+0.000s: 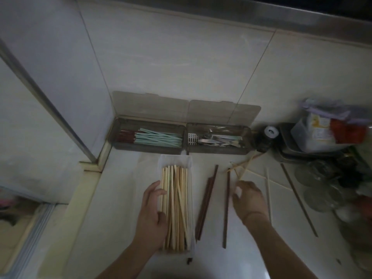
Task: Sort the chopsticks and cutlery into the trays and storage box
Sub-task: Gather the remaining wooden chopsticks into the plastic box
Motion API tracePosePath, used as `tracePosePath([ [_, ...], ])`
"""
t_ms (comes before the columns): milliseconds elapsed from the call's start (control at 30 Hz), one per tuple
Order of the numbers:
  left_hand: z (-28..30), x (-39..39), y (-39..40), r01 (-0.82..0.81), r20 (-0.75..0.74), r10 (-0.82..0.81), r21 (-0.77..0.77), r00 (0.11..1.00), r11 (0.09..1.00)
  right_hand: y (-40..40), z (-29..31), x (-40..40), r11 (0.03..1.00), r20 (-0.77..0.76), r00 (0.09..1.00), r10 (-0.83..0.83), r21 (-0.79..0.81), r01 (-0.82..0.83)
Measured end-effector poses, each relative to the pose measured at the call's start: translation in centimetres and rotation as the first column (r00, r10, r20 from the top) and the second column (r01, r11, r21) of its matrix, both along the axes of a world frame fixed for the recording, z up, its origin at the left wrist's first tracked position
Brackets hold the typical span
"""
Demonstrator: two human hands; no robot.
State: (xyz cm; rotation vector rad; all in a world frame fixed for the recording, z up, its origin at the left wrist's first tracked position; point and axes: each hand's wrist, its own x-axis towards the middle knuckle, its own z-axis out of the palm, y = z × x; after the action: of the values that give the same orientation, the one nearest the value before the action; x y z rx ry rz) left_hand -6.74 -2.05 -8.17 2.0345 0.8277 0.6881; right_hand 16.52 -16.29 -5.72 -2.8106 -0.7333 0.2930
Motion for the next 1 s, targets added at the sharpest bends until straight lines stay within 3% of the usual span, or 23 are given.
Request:
tracePosePath([
  [100,-0.2,0.0,0.1,-0.007,-0.007,0.007,-0.002,1.000,1.000,-3.1,-2.4,2.1,0.988,-0.054,0.996,-0.067,-0.141,0.059],
  [333,-0.4,0.0,0.1,-0.004,-0.013,0.004,-0.008,1.000,1.000,-6.3,-4.3,-1.3,0.952,0.144,0.968,0.208,-0.256,-0.167],
  [467,-0.5,0.0,0.0,-0.011,-0.013,0.011,-0.013,1.000,1.000,-7.4,-3.6,-3.8,0.922,-0.027,0.974,0.226,-0.317,-0.223],
  [600,-0.5,0.0,-0.1,-0.021,-0.007,0.021,-0.035,1.000,0.999,-7.1,0.0,-5.3,0.994,-0.308,0.946,0.105,0.039,-0.098],
  [733,-0.5,0.0,-0.1,-0.014,0.000,0.014,-0.030,1.000,0.999,-4.9,5.4,-5.6,0.947,-0.607,0.771,0.194,0.320,0.013],
  [800,-0.4,0.1,-0.1,-0.017,-0.005,0.016,-0.045,1.000,0.999,-3.7,7.7,-6.2,0.893,-0.596,0.744,0.303,0.450,-0.003],
  [933,-0.2,0.1,-0.2,-0.021,-0.015,0.020,-0.064,1.000,0.998,-0.7,10.2,-7.4,0.723,-0.328,0.890,0.315,0.690,-0.002],
  [1000,-0.3,0.1,-0.1,-0.024,-0.017,0.023,-0.066,1.000,0.998,1.0,10.3,-7.8,0.662,-0.262,0.916,0.305,0.750,-0.006],
])
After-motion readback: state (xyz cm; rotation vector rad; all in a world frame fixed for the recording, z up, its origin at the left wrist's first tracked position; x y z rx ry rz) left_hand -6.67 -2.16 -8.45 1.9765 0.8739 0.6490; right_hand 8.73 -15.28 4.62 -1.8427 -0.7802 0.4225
